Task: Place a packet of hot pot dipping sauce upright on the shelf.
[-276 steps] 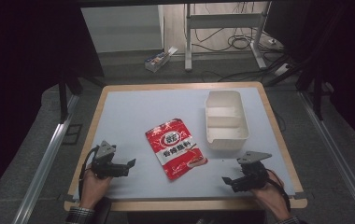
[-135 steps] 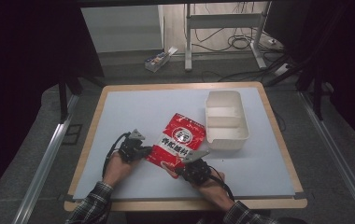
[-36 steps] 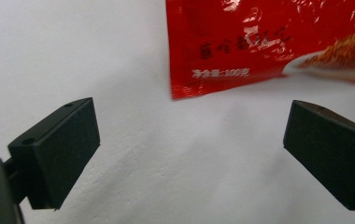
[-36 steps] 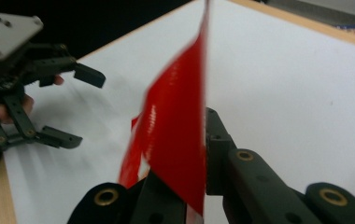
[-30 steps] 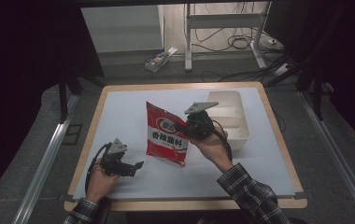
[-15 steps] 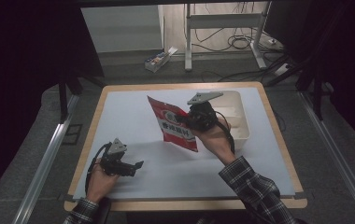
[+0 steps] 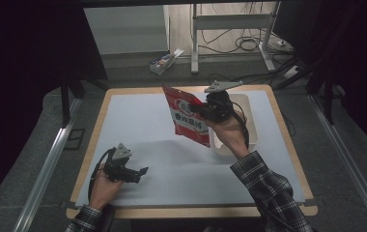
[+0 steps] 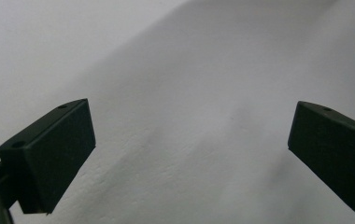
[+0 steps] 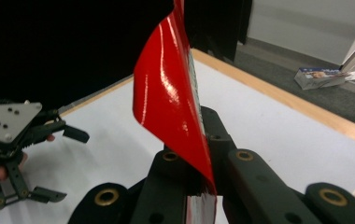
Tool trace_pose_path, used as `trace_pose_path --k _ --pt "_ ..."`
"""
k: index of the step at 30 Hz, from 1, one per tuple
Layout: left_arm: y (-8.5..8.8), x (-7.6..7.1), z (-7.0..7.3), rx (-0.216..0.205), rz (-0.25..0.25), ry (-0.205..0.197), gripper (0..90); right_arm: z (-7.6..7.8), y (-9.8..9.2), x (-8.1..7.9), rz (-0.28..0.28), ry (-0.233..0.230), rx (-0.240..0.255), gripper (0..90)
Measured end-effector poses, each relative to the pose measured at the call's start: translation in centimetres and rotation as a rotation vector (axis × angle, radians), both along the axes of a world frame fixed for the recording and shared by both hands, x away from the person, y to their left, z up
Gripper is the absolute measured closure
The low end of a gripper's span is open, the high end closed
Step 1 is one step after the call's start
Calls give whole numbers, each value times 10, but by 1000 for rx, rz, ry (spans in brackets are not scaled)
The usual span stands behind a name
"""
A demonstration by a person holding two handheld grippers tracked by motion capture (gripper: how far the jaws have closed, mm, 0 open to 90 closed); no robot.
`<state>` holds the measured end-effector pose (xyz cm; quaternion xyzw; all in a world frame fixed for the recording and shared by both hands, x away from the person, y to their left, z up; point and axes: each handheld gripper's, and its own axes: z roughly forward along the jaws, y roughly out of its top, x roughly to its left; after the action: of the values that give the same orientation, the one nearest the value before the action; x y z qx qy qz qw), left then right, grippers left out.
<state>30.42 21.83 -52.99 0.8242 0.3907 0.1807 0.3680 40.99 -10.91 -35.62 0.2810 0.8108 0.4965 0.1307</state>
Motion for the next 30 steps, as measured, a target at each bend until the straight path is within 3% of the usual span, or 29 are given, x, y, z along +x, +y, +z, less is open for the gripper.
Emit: trace_pose_path --k 12,30 --pt "-1 0 -1 9 -2 5 7 21 -20 22 -73 -39 4 885" --pt "0 1 -2 1 5 4 3 32 -54 57 -185 -65 -3 886"
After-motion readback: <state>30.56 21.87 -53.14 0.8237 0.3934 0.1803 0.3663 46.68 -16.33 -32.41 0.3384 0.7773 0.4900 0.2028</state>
